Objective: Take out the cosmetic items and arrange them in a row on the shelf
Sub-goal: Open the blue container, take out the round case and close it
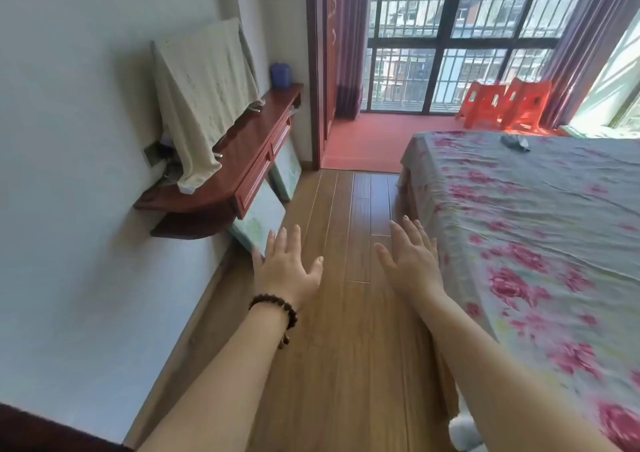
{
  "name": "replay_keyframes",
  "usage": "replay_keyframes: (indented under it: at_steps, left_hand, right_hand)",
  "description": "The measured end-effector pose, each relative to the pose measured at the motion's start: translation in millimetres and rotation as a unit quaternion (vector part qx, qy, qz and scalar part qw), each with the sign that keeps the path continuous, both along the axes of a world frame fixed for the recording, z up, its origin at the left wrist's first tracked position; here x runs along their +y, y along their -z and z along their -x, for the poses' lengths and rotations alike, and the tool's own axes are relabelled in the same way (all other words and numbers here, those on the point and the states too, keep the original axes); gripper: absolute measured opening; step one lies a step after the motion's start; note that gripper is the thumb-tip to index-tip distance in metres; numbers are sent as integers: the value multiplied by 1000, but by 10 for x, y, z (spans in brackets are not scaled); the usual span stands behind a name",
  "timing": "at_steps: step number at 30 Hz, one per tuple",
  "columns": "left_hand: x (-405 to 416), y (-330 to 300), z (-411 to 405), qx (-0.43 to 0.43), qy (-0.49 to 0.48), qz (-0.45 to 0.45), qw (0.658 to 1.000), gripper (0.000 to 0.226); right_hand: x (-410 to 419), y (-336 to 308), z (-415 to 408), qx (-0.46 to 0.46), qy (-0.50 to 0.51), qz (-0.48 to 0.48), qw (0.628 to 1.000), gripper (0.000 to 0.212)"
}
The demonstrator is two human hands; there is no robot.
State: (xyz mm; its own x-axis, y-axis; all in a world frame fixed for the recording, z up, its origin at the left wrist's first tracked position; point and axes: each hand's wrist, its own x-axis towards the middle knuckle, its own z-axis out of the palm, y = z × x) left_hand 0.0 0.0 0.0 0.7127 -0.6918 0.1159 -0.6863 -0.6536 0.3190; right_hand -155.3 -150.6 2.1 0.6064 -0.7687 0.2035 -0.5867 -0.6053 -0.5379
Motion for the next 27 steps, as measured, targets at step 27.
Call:
replay_keyframes:
  at_steps: [27]
  left_hand:
    - [-3417,731,-2536,63,-44,-59,995,73]
  right_hand:
    - [-3248,747,-2680,89,-23,-60,994,57]
